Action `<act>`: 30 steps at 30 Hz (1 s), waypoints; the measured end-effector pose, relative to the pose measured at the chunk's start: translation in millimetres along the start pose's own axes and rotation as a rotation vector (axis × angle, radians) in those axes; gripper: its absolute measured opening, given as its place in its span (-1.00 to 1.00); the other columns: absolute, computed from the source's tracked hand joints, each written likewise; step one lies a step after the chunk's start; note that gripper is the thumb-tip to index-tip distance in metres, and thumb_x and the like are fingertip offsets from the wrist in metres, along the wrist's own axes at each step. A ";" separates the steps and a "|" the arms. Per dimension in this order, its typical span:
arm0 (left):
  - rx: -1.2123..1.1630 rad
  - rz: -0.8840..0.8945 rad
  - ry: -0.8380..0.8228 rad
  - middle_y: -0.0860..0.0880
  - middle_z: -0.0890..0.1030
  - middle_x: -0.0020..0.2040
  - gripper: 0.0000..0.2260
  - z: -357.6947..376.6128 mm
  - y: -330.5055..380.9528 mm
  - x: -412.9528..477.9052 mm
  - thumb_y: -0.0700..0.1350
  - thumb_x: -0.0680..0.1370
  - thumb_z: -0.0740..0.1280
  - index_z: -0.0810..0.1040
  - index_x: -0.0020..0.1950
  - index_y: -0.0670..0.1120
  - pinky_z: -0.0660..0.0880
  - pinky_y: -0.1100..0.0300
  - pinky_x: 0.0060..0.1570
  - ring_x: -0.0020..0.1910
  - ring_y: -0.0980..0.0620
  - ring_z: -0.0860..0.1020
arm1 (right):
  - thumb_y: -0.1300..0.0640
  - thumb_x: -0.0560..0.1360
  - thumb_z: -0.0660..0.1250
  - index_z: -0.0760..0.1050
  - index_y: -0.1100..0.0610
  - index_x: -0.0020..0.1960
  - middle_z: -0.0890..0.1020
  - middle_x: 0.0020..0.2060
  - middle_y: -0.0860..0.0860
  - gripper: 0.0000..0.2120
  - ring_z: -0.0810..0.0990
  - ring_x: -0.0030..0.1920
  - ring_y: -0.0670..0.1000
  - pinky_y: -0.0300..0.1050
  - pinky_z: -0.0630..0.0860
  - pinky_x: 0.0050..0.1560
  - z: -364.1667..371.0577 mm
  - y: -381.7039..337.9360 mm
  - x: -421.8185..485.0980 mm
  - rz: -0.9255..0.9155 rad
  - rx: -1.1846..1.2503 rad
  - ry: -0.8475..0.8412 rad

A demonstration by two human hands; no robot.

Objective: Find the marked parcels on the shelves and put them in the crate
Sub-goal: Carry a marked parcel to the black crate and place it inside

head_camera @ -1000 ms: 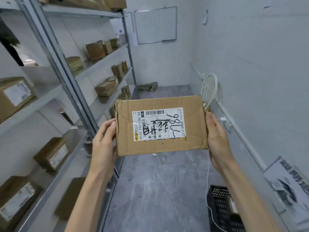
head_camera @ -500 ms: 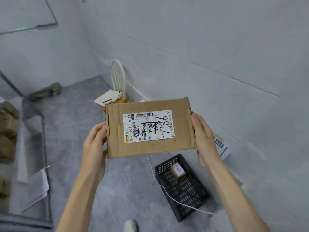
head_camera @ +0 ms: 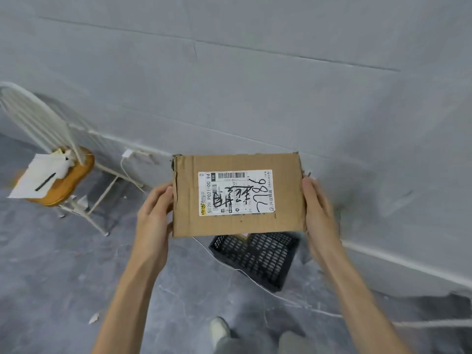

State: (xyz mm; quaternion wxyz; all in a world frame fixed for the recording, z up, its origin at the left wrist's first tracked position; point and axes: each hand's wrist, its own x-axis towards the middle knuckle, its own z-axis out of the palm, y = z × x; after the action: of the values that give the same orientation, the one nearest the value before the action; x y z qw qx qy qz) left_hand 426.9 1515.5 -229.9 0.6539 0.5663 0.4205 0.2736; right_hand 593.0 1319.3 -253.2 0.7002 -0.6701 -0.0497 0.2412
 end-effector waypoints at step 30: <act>-0.056 -0.604 -0.104 -0.04 0.64 0.02 -0.75 91.2 -415.6 137.4 -0.12 0.62 0.18 0.56 0.23 -0.11 0.54 0.11 -0.17 0.00 0.01 0.55 | -0.25 0.62 0.14 0.53 -0.28 0.04 0.59 -0.03 -0.30 -0.80 0.55 0.01 -0.30 -0.29 0.45 -0.04 -81.3 304.0 202.2 0.218 -0.563 0.014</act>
State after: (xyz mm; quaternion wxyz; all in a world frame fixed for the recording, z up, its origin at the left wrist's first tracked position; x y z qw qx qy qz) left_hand 524.3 1496.7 -665.9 0.7417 0.4107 0.5280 0.0488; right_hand 720.2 1322.3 -605.0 0.4571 -0.8409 -0.0378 0.2871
